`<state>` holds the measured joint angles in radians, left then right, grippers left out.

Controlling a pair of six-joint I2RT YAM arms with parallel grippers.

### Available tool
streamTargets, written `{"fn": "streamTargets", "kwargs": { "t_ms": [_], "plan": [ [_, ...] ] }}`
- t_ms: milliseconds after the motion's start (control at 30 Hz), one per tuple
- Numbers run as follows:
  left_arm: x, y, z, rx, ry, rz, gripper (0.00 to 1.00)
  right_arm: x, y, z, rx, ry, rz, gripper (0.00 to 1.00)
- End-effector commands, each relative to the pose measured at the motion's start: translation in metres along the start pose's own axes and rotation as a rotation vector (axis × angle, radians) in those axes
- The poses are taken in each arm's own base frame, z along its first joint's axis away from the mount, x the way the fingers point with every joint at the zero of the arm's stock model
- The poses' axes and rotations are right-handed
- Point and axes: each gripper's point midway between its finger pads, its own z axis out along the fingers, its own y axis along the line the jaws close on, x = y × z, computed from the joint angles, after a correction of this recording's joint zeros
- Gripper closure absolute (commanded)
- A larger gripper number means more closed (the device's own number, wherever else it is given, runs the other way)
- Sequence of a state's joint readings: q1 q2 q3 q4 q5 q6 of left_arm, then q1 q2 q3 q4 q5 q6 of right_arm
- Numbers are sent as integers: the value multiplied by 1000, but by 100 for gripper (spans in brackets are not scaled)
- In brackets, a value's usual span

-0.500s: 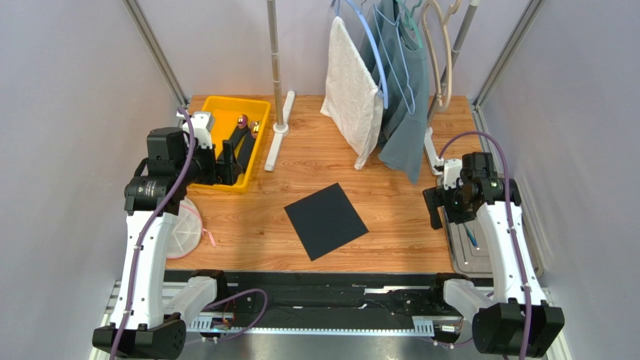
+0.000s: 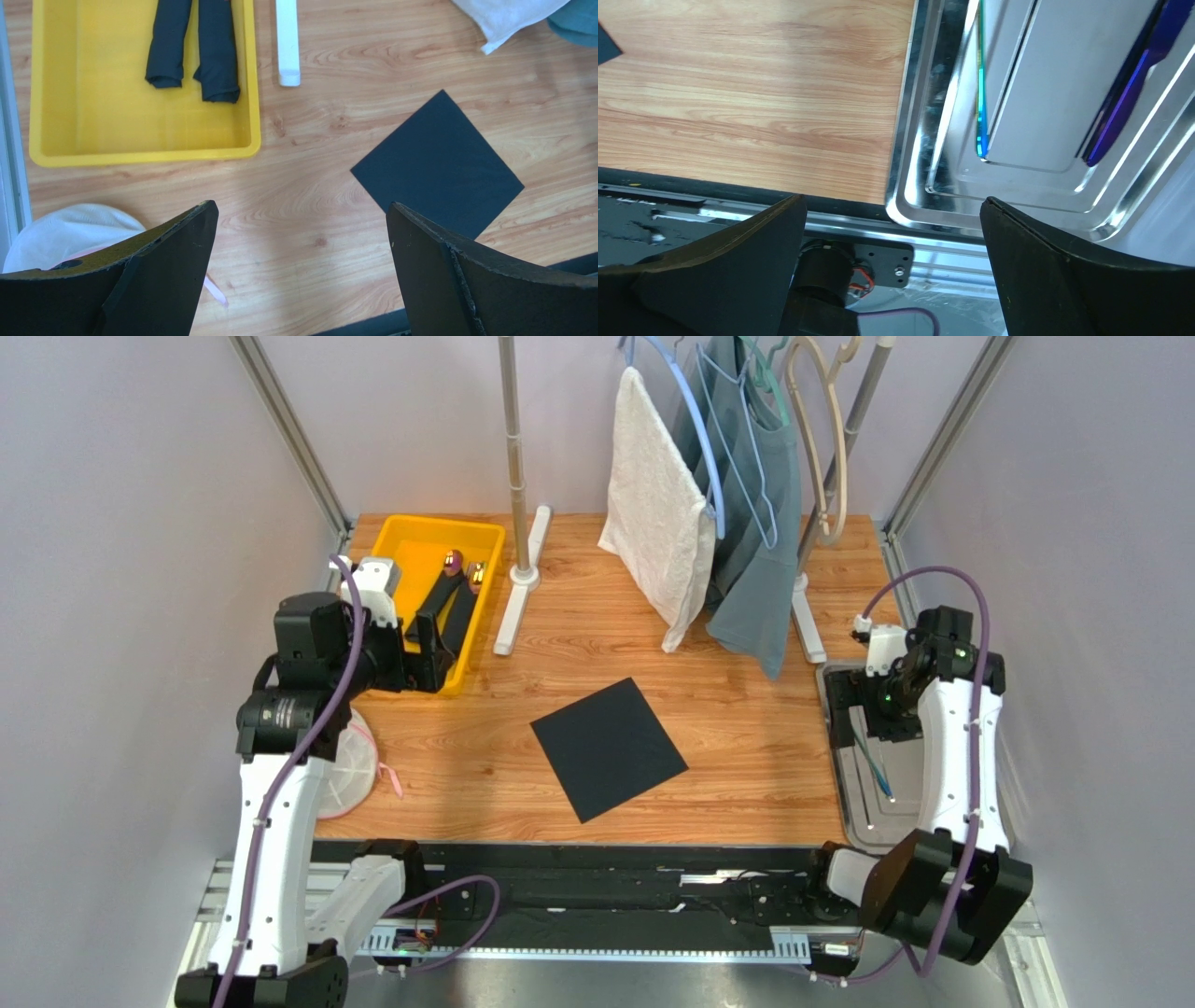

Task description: Place the utensils on the paper napkin and roll it up

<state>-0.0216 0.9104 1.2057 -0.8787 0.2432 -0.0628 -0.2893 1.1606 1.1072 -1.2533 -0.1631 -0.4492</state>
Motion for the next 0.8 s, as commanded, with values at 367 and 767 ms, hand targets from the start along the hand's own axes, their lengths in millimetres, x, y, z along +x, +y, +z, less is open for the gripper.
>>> {"fn": "streamTargets", "kwargs": {
  "t_ms": [367,767],
  "plan": [
    [-19,-36,-1,218,-124,70,1,-11,-137,24,74,13,-82,6],
    [-14,-36,10,234,-92,60,1,-17,-184,72,27,85,-118,49]
  ]
}}
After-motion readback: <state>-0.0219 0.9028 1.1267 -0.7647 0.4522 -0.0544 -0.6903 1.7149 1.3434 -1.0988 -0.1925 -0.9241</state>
